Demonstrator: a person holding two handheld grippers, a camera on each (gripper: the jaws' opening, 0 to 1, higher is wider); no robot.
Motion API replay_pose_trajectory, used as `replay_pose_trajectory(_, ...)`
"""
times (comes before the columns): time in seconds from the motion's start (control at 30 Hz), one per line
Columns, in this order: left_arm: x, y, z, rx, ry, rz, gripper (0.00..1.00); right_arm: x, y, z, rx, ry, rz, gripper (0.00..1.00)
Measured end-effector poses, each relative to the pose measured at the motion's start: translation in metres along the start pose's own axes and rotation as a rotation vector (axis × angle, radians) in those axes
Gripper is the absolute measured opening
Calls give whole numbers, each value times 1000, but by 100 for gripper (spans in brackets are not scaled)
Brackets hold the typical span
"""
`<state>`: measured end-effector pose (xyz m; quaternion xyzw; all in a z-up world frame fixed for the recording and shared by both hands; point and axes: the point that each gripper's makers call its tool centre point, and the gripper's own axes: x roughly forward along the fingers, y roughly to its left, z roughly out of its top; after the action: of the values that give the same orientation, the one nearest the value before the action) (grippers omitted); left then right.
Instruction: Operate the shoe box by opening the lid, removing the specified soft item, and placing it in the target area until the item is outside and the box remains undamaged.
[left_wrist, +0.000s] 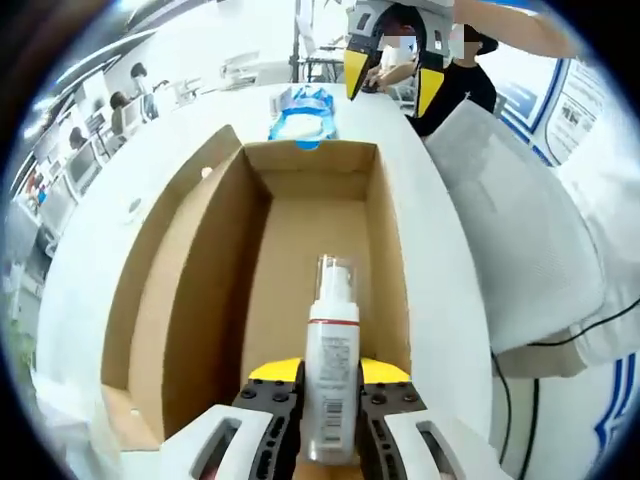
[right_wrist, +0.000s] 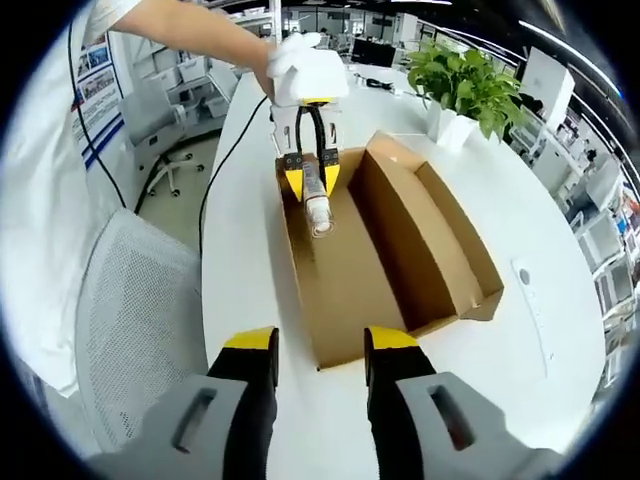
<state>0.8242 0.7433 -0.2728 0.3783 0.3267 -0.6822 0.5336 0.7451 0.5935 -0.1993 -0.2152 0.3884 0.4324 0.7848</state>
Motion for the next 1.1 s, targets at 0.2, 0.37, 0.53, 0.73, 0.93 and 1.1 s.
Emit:
replay_pose_trajectory(0.2,-19,-1,14,-26,-47,42,19,-18,-4,10,78,-109,-28,34)
replay_pose_trajectory(0.37,-33,-5,21,-43,-65,77,19,-33,-6,16,122,-183,-55,38)
replay_pose_trajectory(0.53,-50,-11,33,-54,-87,119,19,-48,-3,19,115,-218,-72,39)
replay_pose_trajectory(0.73,-75,-23,68,-67,-152,171,19,-64,0,19,88,-237,-76,39)
replay_pose_trajectory(0.93,-93,-30,110,-103,-247,212,19,-95,-1,23,73,-294,-95,39)
replay_pose_trajectory(1.1,-98,-46,153,-116,-309,242,19,-122,-6,26,70,-357,-120,39)
